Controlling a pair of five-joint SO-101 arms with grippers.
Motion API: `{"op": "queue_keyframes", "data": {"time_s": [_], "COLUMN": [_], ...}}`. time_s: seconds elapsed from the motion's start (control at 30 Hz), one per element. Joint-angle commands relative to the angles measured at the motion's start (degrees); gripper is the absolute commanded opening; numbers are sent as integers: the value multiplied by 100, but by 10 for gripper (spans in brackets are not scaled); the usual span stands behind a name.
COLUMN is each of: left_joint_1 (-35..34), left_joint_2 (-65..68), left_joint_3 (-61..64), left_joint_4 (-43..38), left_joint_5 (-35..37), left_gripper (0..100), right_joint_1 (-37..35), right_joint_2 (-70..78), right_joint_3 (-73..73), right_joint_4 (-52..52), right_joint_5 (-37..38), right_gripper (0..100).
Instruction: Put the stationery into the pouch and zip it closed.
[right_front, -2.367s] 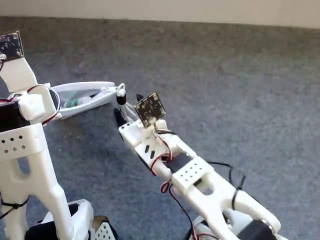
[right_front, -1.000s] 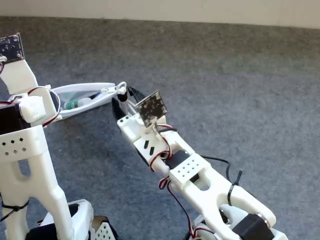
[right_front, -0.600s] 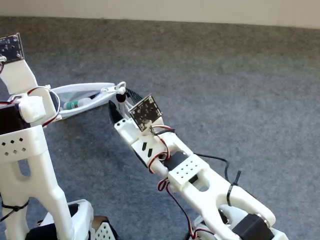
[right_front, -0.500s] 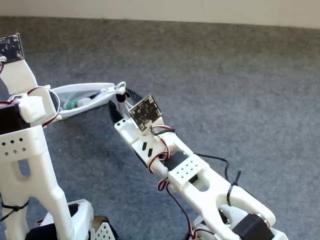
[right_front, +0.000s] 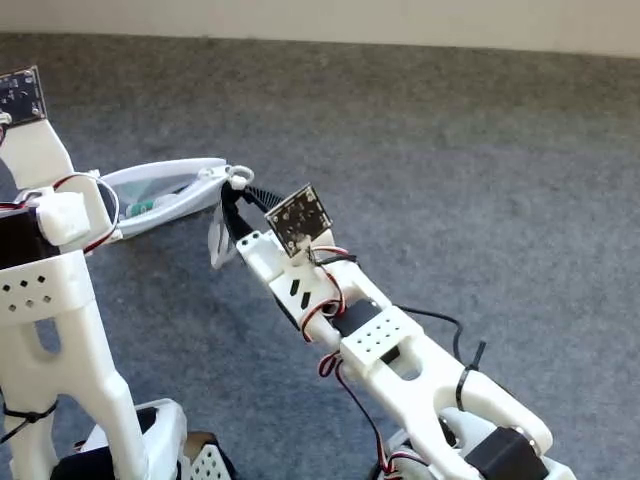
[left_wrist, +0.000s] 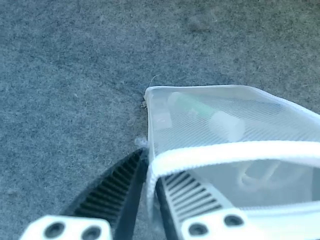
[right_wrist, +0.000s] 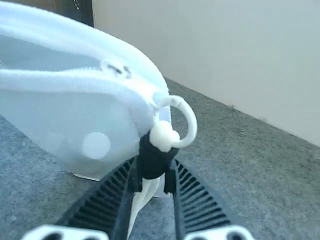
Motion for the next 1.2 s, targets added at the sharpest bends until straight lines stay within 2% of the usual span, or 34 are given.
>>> {"op": "queue_keyframes", "data": {"time_s": [0.0, 0.17, 0.47, 0.53, 0.77, 1.17], "left_joint_1": [92, 92, 84, 84, 84, 66], "left_joint_2": [-22, -22, -22, -22, -22, -22], "left_joint_3": [4, 4, 4, 4, 4, -4], "left_joint_4": [-62, -62, -62, -62, -62, -62], "left_joint_5": [-53, -53, -62, -62, -62, -70], "left_gripper": [8, 8, 8, 8, 9, 10], "right_joint_1": [40, 40, 22, 22, 40, 171], "right_joint_2": [-66, -40, -22, -22, -40, -382], "right_joint_3": [-338, -356, -699, -716, -725, -620], "right_joint_4": [-75, -66, -48, 154, 198, 347], "right_joint_5": [44, 44, 62, 70, 88, 88], "right_gripper": [22, 139, 138, 128, 5, 5]}}
